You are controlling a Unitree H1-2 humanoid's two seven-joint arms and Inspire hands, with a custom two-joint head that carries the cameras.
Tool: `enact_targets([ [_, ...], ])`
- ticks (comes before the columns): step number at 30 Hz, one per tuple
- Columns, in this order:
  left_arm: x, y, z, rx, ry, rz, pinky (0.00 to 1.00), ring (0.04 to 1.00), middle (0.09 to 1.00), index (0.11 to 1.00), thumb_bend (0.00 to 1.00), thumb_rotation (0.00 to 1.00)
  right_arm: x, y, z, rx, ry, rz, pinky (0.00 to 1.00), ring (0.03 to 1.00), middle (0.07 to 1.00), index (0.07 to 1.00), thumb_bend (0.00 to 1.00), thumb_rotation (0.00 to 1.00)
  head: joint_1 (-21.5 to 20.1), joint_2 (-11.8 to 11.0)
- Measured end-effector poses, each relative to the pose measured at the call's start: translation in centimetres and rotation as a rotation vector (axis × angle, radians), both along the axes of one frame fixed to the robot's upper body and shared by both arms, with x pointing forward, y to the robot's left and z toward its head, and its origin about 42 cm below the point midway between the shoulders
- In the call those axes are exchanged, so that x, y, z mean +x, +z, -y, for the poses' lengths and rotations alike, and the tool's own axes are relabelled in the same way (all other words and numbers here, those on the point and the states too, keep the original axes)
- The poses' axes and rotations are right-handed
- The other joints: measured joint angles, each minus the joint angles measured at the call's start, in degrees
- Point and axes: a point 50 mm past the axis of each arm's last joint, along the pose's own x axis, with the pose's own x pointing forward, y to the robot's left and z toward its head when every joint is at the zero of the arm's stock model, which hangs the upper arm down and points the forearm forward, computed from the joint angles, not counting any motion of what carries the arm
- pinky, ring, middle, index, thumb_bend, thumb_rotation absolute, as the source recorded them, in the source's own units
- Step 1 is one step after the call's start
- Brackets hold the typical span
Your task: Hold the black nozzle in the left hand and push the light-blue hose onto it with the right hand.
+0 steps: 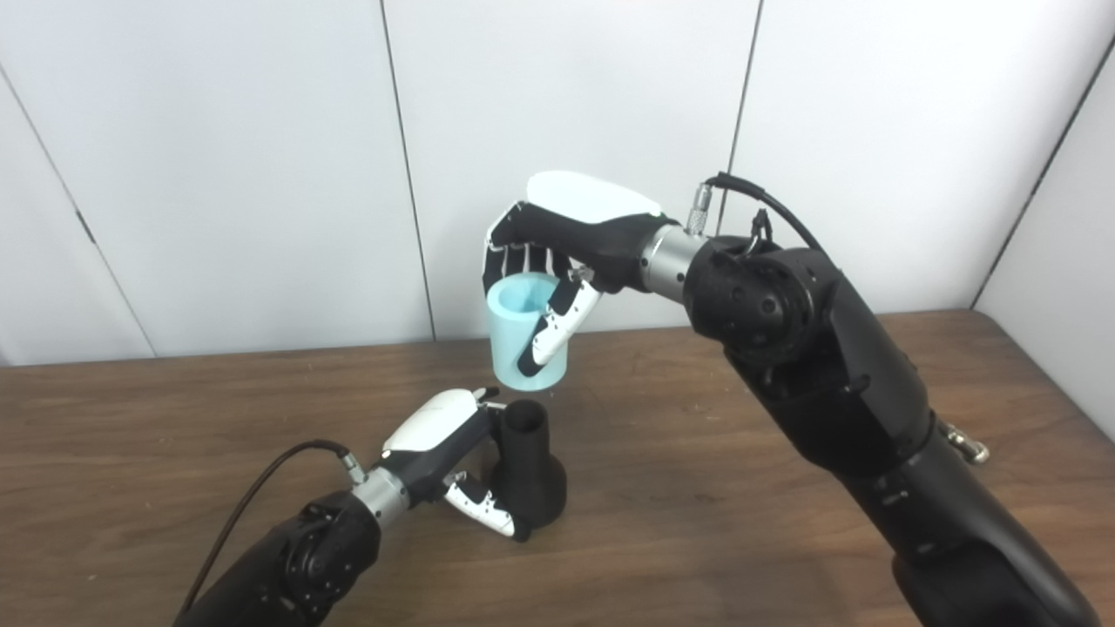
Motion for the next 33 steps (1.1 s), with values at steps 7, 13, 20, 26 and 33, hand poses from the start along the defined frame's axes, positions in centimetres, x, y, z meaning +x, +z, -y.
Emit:
enact_targets([
  [7, 0.0, 0.0, 0.1, -0.001, 0.001, -0.002, 1.0, 0.572, 0.476, 0.488, 0.53, 0.0, -0.3, -1.9, -0.9, 0.02, 0.019, -0.042, 0.35, 0.453, 0.486, 0.48, 0.5, 0.0, -0.1, 0.4],
  [13, 0.0, 0.0, 0.1, -0.003, 0.004, -0.003, 1.0, 0.571, 0.476, 0.488, 0.53, 0.0, -0.6, -3.5, -0.8, 0.027, 0.007, -0.07, 0.35, 0.455, 0.484, 0.483, 0.5, 0.0, 0.1, 0.7],
  [20, -0.1, 0.0, 0.1, -0.003, 0.009, -0.005, 1.0, 0.571, 0.479, 0.486, 0.53, 0.0, -0.7, -3.8, -1.2, 0.042, 0.013, -0.073, 0.34, 0.449, 0.483, 0.495, 0.5, 0.0, 0.2, 0.9],
  [26, -0.2, 0.0, 0.0, 0.0, 0.014, -0.004, 1.0, 0.571, 0.485, 0.481, 0.53, 0.0, -0.8, -4.3, -1.2, 0.049, 0.01, -0.078, 0.34, 0.449, 0.483, 0.498, 0.5, 0.0, 0.1, 1.4],
  [33, -0.4, 0.1, 0.0, 0.003, 0.017, -0.003, 1.0, 0.569, 0.486, 0.481, 0.53, 0.0, -0.6, -4.3, -1.2, 0.049, 0.007, -0.084, 0.34, 0.449, 0.481, 0.496, 0.5, 0.0, 0.1, 1.6],
])
